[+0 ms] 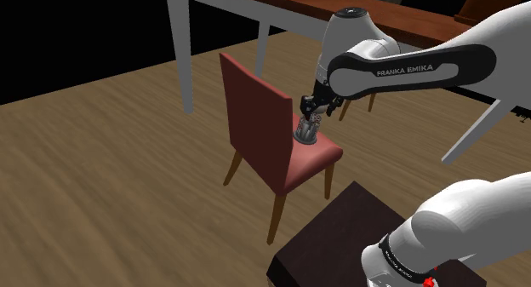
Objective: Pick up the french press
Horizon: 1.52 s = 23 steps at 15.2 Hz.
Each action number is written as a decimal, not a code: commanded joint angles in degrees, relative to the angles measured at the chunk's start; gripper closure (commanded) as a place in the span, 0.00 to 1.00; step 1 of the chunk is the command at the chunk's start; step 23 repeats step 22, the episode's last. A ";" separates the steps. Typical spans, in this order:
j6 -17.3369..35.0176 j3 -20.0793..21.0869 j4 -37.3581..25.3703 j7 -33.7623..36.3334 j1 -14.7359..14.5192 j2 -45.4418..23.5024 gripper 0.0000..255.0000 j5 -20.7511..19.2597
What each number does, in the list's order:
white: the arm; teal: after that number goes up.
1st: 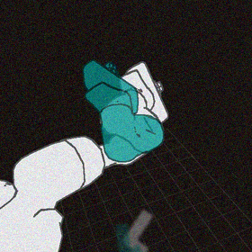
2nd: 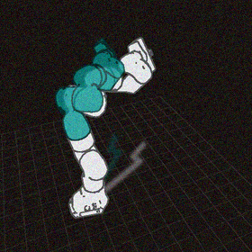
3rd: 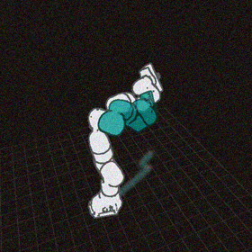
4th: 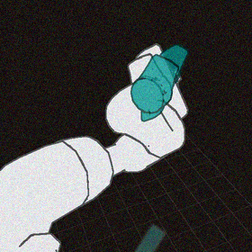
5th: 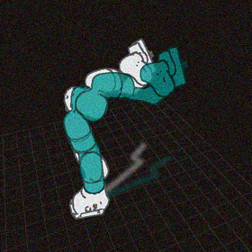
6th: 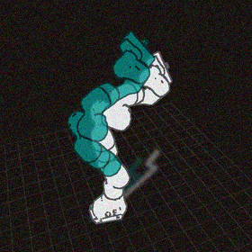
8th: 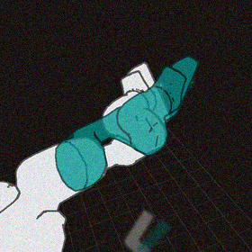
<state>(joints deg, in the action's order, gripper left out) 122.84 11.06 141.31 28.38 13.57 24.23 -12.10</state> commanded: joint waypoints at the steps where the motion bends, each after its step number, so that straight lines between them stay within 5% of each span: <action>1: 0.05 0.02 0.08 0.01 -0.01 -0.14 1.00 0.03; 23: -11.74 -0.64 -9.40 -3.19 -0.37 2.51 1.00 1.48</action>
